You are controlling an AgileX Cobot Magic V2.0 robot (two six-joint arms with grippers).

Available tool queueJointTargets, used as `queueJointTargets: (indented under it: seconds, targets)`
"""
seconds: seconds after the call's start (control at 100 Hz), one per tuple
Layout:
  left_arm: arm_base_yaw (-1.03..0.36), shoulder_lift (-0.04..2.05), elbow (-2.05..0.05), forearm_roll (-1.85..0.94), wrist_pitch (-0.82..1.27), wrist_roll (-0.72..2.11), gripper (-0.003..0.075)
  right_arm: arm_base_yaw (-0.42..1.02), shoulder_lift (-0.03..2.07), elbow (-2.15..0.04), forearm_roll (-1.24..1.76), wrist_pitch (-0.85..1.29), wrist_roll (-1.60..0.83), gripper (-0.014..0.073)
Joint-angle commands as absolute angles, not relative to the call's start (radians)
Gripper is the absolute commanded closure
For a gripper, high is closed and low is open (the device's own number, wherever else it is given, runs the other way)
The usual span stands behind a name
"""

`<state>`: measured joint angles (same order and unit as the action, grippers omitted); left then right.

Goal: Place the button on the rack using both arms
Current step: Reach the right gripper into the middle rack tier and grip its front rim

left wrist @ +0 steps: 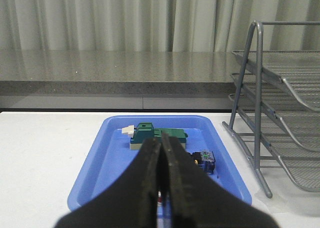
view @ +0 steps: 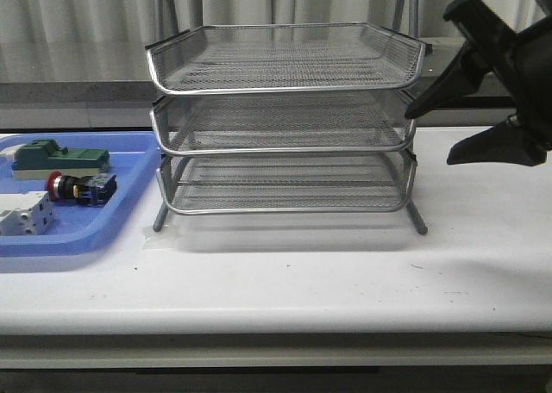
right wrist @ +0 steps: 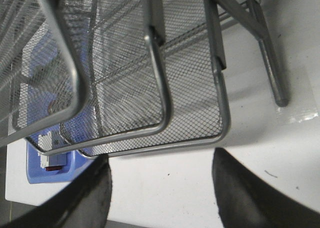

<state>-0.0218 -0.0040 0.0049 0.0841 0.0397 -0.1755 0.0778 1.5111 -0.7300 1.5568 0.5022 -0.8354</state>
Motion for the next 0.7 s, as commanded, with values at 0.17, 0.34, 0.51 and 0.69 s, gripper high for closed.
queueJointTargets:
  seconds: [0.17,0.34,0.51,0.69]
  targets:
    - [-0.020,-0.036,0.037,0.077,-0.047,-0.184,0.0741,0.078,1.591,-0.761,1.864,0.607,-1.096,0.0139]
    - [-0.020,-0.036,0.037,0.077,-0.047,-0.184,0.0741,0.078,1.644,-0.796,1.873,0.660,-1.115,0.0139]
    - [-0.020,-0.036,0.037,0.077,-0.047,-0.184,0.0741,0.078,1.677,-0.842,1.873,0.671,-1.115,0.0139]
    - [-0.020,-0.036,0.037,0.077,-0.047,-0.184,0.0741,0.078,1.704,-0.872,1.873,0.676,-1.115,0.0139]
